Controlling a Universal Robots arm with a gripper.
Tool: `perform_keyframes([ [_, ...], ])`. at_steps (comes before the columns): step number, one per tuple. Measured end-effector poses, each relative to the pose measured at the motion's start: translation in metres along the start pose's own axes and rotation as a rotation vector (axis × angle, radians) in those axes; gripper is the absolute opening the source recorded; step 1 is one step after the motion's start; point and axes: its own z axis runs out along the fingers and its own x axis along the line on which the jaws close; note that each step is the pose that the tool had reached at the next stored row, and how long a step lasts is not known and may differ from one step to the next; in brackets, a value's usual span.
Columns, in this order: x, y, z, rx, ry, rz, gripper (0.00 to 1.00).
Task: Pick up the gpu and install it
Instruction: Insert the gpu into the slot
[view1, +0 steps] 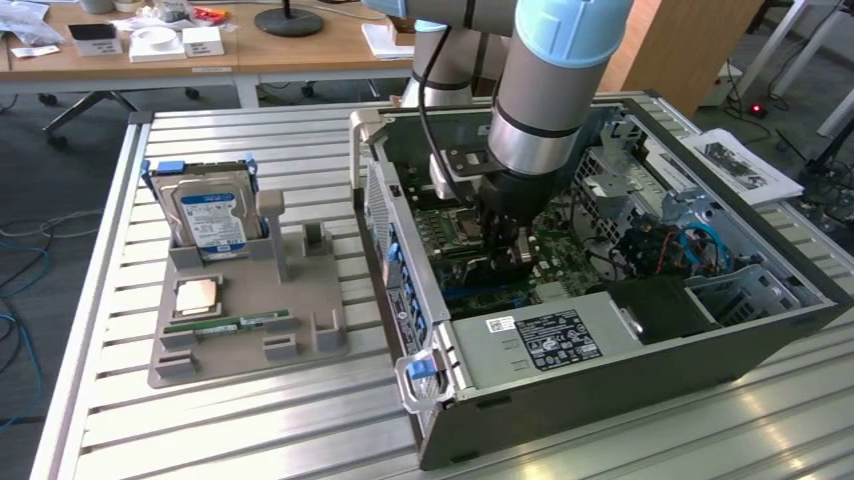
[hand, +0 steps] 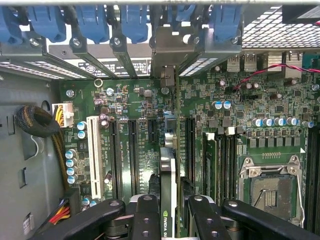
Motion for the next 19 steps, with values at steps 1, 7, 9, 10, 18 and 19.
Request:
perform_keyframes([
  [1,0.0,0.0,0.0,0.0,0.0,0.0,0.27],
  [7,0.0,0.0,0.0003,0.0006,0.0004,0.012,0.27],
  [9,0.0,0.0,0.0003,0.0007,0.0003,0.012,0.27],
  [10,0.0,0.0,0.0003,0.0007,0.0003,0.012,0.27],
  [18,0.0001,0.0,0.001,0.0006,0.0005,0.012,0.27],
  [19,0.0001,0.0,0.001,0.0006,0.0004,0.012,0.27],
])
